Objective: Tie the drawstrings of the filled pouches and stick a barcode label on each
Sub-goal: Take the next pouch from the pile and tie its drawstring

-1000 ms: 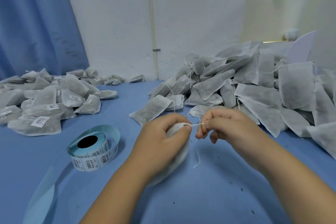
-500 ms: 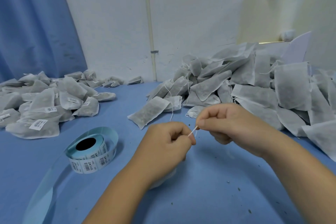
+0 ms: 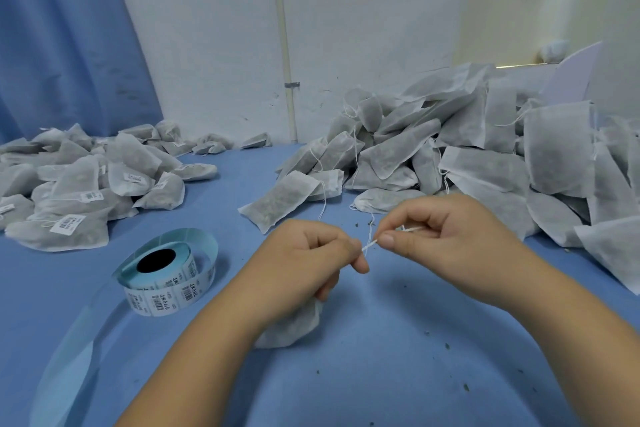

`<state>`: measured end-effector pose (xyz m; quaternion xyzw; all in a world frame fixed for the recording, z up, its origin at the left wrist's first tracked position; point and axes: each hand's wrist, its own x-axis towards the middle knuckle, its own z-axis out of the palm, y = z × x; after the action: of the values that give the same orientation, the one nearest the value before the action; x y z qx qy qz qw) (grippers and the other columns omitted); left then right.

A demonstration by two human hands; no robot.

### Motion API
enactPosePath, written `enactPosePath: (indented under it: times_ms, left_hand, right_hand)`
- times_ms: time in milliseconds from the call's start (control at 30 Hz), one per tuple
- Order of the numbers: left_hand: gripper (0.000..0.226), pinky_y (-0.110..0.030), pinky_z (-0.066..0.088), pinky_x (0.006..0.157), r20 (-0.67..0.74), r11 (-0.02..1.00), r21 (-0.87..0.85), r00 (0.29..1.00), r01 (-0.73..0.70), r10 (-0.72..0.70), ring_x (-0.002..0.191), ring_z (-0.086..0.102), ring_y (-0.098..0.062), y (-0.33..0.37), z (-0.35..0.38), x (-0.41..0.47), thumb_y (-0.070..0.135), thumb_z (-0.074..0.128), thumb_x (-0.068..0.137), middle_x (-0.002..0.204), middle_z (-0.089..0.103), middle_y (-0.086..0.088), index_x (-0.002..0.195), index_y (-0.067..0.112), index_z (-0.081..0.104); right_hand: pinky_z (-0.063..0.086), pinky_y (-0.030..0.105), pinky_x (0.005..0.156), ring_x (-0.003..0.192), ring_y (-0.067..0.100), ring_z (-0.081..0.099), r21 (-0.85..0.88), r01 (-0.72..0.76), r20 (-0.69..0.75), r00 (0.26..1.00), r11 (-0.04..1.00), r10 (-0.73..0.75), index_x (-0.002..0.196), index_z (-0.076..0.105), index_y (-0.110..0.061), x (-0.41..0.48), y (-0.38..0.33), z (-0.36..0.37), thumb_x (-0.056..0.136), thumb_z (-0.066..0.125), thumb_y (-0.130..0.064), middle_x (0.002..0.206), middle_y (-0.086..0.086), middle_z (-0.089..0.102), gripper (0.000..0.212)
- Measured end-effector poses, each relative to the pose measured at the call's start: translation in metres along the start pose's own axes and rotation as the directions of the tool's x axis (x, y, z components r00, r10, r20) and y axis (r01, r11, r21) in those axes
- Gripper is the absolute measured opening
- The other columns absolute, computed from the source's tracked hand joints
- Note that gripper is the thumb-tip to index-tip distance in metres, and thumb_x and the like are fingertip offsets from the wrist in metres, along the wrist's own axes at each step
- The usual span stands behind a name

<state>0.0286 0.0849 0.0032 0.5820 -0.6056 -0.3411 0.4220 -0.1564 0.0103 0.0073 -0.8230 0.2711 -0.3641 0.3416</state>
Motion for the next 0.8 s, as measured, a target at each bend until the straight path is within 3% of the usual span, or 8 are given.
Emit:
enactPosePath:
  times_ms: [67, 167, 267, 333, 433, 567, 667, 800]
  left_hand:
    - [0.028, -0.014, 0.036, 0.049, 0.08, 1.0, 0.01, 0.997, -0.011, 0.01, 0.044, 0.043, -0.008, 0.001, 0.0, -0.002, 0.045, 0.057, 0.078, 0.042, 0.047, 0.008, 0.064, 0.027, 0.073]
    - [0.029, -0.015, 0.039, 0.056, 0.158, 0.999, -0.024, 0.987, -0.026, 0.029, 0.049, 0.047, -0.008, 0.002, -0.001, -0.003, 0.044, 0.059, 0.081, 0.046, 0.054, 0.005, 0.063, 0.026, 0.072]
    - [0.026, -0.017, 0.044, 0.06, 0.16, 0.984, -0.157, 0.981, -0.079, 0.105, 0.053, 0.054, -0.009, 0.003, -0.007, -0.004, 0.038, 0.062, 0.082, 0.053, 0.06, 0.001, 0.064, 0.023, 0.073]
    - [0.021, -0.017, 0.046, 0.059, 0.138, 0.956, -0.26, 0.975, -0.133, 0.173, 0.054, 0.057, -0.009, 0.003, -0.009, -0.005, 0.038, 0.066, 0.078, 0.055, 0.062, 0.001, 0.068, 0.022, 0.075]
    - [0.026, -0.021, 0.044, 0.055, 0.063, 0.914, -0.36, 0.972, -0.188, 0.225, 0.052, 0.051, -0.011, 0.001, -0.006, -0.003, 0.042, 0.064, 0.076, 0.053, 0.056, 0.003, 0.081, 0.021, 0.079]
    - [0.025, -0.022, 0.04, 0.051, -0.05, 0.861, -0.457, 0.973, -0.225, 0.227, 0.049, 0.044, -0.011, 0.0, 0.003, 0.0, 0.033, 0.065, 0.08, 0.053, 0.05, 0.004, 0.095, 0.02, 0.08]
    - [0.025, -0.023, 0.038, 0.052, -0.183, 0.856, -0.467, 0.971, -0.222, 0.152, 0.051, 0.043, -0.012, 0.001, 0.006, 0.002, 0.033, 0.061, 0.082, 0.053, 0.048, 0.004, 0.095, 0.023, 0.08]
    - [0.015, -0.023, 0.037, 0.057, -0.333, 0.924, -0.32, 0.938, -0.208, 0.096, 0.052, 0.043, -0.009, 0.001, 0.007, 0.003, 0.028, 0.065, 0.09, 0.052, 0.048, 0.006, 0.089, 0.03, 0.08]
  right_hand:
    - [0.034, 0.022, 0.051, 0.051, 0.027, 0.038, 0.003, 0.042, -0.062, 0.997, 0.999, -0.042, 0.078, 0.07, -0.03, -0.001, 0.001, 0.002, 0.084, 0.072, -0.022, 0.054, 0.015, 0.049, 0.01]
    - [0.027, 0.012, 0.044, 0.042, 0.007, 0.027, 0.019, 0.082, -0.149, 0.986, 0.996, -0.078, 0.079, 0.069, -0.029, -0.001, 0.001, 0.007, 0.086, 0.071, -0.018, 0.042, -0.009, 0.031, 0.012]
    - [0.027, 0.016, 0.044, 0.045, 0.009, 0.029, 0.052, 0.1, -0.224, 0.971, 0.994, -0.086, 0.081, 0.068, -0.028, -0.001, 0.0, 0.013, 0.087, 0.07, -0.018, 0.047, 0.009, 0.037, 0.012]
    - [0.027, 0.017, 0.044, 0.047, 0.009, 0.029, 0.078, 0.119, -0.273, 0.957, 0.99, -0.093, 0.08, 0.068, -0.028, 0.0, 0.0, 0.017, 0.087, 0.07, -0.017, 0.05, 0.006, 0.036, 0.014]
    - [0.026, 0.017, 0.045, 0.047, 0.006, 0.027, 0.126, 0.132, -0.31, 0.947, 0.983, -0.088, 0.075, 0.069, -0.023, 0.001, 0.001, 0.024, 0.089, 0.069, -0.013, 0.047, -0.011, 0.031, 0.017]
    - [0.025, 0.022, 0.044, 0.046, 0.006, 0.025, 0.12, 0.118, -0.274, 0.958, 0.986, -0.081, 0.081, 0.072, -0.027, -0.001, 0.002, 0.032, 0.09, 0.067, -0.018, 0.047, -0.011, 0.028, 0.014]
    - [0.027, 0.022, 0.047, 0.047, 0.008, 0.029, -0.031, 0.149, -0.251, 0.956, 0.988, -0.152, 0.078, 0.068, -0.025, -0.002, 0.003, 0.035, 0.09, 0.068, -0.018, 0.049, -0.006, 0.031, 0.014]
    - [0.028, 0.015, 0.049, 0.048, 0.008, 0.035, -0.208, 0.198, -0.232, 0.941, 0.958, -0.245, 0.078, 0.067, -0.023, -0.003, -0.001, 0.034, 0.087, 0.062, -0.026, 0.049, -0.006, 0.036, 0.012]
